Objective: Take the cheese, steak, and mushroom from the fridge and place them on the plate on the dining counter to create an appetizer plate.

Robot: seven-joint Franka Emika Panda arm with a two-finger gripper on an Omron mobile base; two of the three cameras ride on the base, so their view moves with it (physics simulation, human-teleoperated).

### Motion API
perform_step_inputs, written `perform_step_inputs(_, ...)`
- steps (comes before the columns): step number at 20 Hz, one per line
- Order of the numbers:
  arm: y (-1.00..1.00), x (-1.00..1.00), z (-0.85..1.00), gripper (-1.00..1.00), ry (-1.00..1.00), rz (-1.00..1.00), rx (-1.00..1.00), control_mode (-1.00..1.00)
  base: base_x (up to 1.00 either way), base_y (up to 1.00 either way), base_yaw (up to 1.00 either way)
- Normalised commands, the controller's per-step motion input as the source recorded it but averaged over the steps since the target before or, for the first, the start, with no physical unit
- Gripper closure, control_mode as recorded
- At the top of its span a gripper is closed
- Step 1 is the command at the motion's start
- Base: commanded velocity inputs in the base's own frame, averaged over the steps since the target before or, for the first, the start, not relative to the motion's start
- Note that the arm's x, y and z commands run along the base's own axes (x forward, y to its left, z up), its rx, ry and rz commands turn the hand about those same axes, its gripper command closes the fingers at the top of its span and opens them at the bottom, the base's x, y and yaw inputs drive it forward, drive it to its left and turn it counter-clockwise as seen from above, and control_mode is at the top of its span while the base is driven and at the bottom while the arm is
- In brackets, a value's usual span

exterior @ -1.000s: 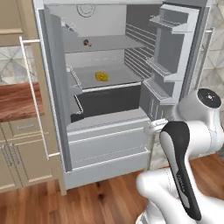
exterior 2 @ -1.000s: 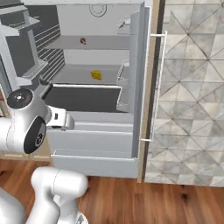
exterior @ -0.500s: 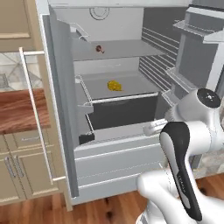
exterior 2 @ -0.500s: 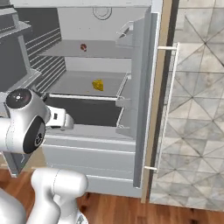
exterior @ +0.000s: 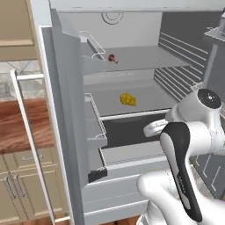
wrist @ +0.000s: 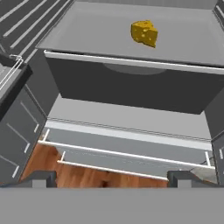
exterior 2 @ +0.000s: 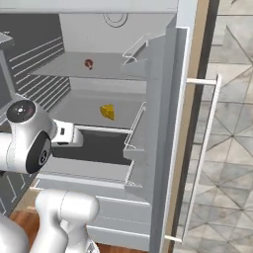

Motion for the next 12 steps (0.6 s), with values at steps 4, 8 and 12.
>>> perform_step_inputs(4,0.0,0.0,0.0,-1.0,0.0,0.0,0.0,1.0,0.73,0.0,0.07)
perform_step_inputs(8,0.0,0.0,0.0,-1.0,0.0,0.0,0.0,1.0,0.63,0.0,0.05)
perform_step_inputs(12,0.0,0.19,0.0,-1.0,0.0,0.02,0.0,-1.0,0.26,0.0,0.01)
